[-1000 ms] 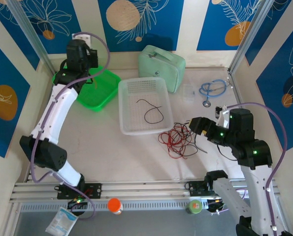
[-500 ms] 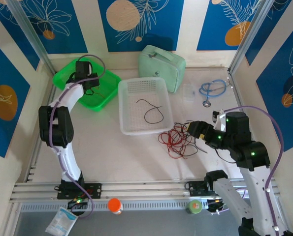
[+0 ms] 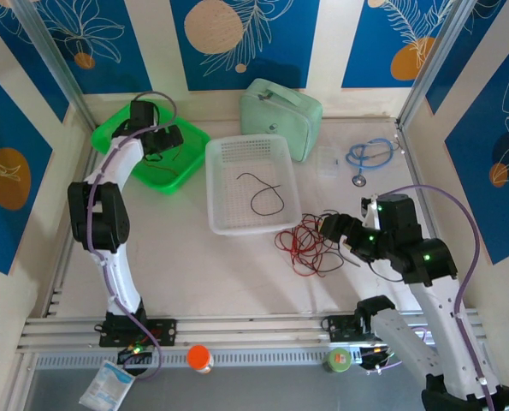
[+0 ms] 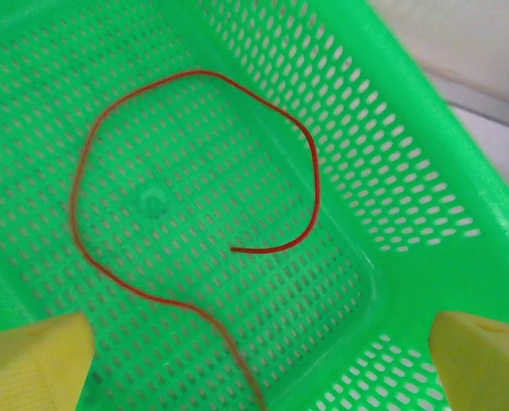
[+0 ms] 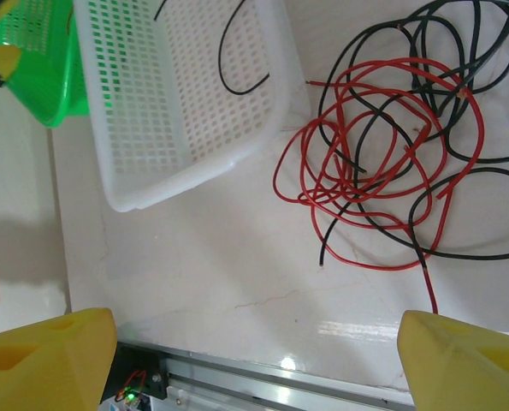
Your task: Untangle the cables
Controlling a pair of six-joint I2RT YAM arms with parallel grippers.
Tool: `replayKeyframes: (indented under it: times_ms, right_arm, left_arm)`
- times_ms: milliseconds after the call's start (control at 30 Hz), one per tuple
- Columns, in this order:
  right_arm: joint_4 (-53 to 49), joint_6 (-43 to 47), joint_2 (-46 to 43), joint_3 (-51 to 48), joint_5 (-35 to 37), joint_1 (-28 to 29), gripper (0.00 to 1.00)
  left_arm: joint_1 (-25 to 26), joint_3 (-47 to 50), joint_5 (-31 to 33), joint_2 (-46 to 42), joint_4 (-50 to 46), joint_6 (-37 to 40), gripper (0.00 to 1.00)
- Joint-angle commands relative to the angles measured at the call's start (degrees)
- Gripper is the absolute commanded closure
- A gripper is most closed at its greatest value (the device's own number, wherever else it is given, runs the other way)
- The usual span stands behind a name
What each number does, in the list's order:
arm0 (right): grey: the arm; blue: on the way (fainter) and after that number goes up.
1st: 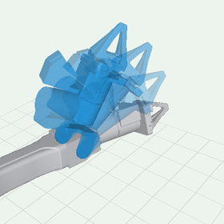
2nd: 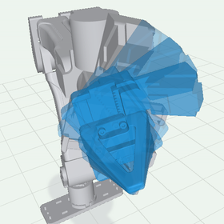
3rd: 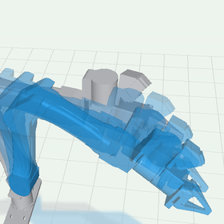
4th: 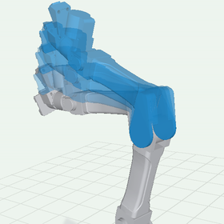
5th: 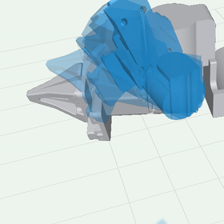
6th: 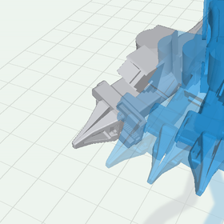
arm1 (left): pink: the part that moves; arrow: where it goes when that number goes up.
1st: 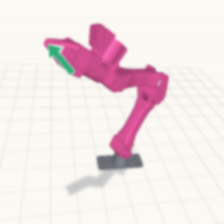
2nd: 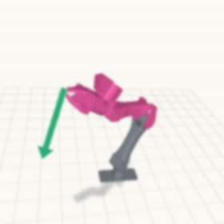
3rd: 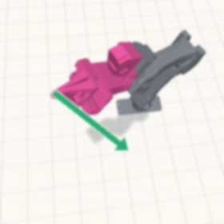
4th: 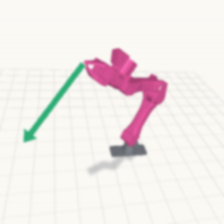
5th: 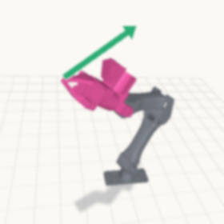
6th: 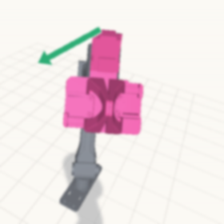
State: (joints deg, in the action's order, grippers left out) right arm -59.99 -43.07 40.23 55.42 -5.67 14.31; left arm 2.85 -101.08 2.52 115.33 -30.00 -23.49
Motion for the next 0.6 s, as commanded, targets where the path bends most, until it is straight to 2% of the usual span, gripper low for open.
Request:
replayKeyframes:
  times_ms: [0,167,300,400,567]
  right_arm:
    - [-0.5,-1.8,1.3,-1.6,3.8,1.4,0.15]
    - [2.4,-4.0,5.7,-5.1,8.1,4.5,0.17]
    - [7.9,-7.2,9.7,-9.6,10.6,6.0,0.24]
    - [11.6,-9.4,13.0,-12.7,11.8,6.2,0.32]
    - [15.8,-11.0,17.1,-14.8,15.8,5.6,0.34]
  left_arm:
    - [0.0,-4.0,2.5,-4.2,-9.8,1.8,0.0]
    - [1.1,-2.9,0.7,-11.1,-10.8,2.4,0.0]
    - [3.7,-3.0,-0.4,-17.3,-14.3,3.6,0.0]
    - [7.1,-2.0,-0.9,-22.2,-16.7,5.0,0.0]
    - [15.4,1.2,-0.1,-29.1,-20.1,7.3,0.0]
